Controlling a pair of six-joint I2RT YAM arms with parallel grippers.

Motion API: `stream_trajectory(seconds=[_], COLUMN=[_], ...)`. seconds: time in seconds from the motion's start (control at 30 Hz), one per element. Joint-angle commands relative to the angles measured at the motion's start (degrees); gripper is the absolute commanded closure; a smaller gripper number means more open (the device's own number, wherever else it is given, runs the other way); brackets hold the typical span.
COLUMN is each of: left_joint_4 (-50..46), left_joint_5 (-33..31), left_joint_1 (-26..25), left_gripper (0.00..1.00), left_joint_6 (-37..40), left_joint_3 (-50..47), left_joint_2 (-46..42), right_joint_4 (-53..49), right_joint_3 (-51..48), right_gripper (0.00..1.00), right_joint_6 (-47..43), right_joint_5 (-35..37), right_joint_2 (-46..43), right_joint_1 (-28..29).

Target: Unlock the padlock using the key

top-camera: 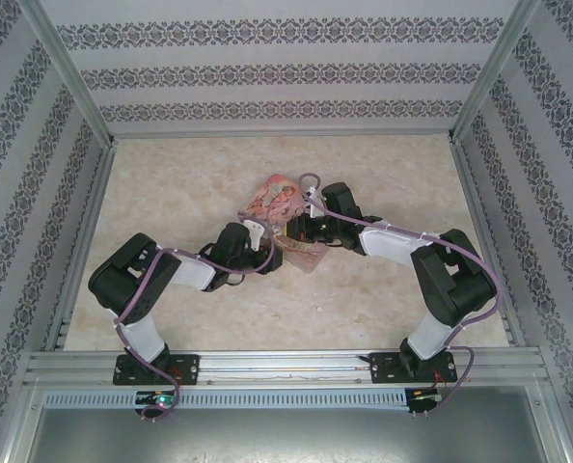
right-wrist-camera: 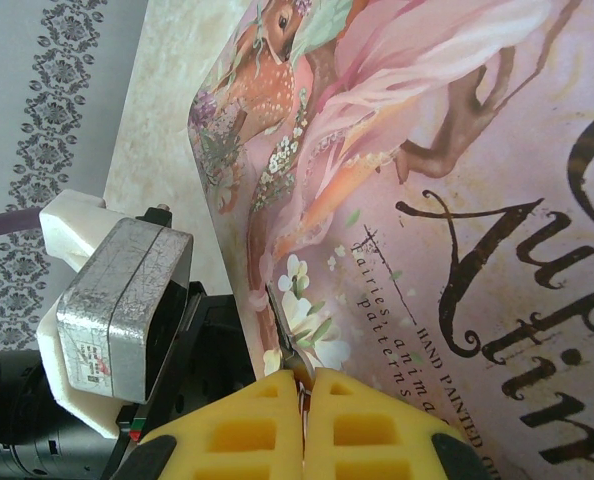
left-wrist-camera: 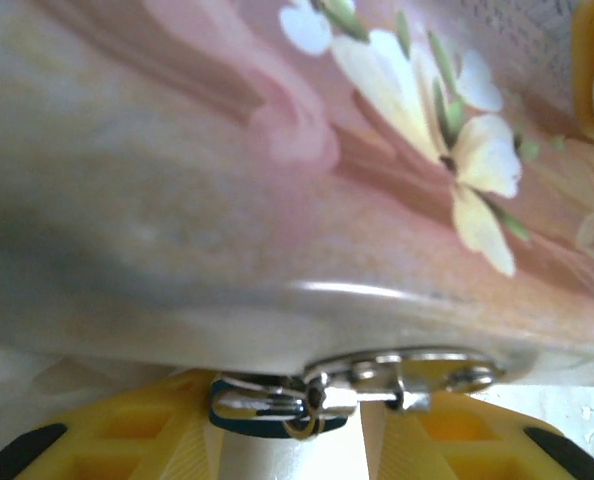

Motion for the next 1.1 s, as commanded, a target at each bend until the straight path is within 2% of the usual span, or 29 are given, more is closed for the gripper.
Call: stream_trajectory(seconds=[0.0, 0.47, 1.07], left_joint_4=[2.62, 0.86, -1.60], left_joint_5=[-0.84, 0.38, -0.87], left_joint_1=[0.85, 1.78, 1.83], left_gripper=[0.60, 0.59, 0.72], left_joint_6=[0.18, 1.21, 1.02], left_joint_3=[-0.42, 0.45, 2.12], left_joint_2=[-2.05, -2.43, -2.29], right_joint_4=[-5.96, -5.98, -5.96], right_joint_3=[-1.69, -1.69, -1.78], right_gripper=[1.00, 1.00, 1.00], right_joint_6=[-1.10, -1.12, -0.68], right_joint_5=[0.83, 0.79, 0.51], right_joint_2=[0.54, 0.58, -0.15], right_joint_1=[0.51, 0.52, 0.63])
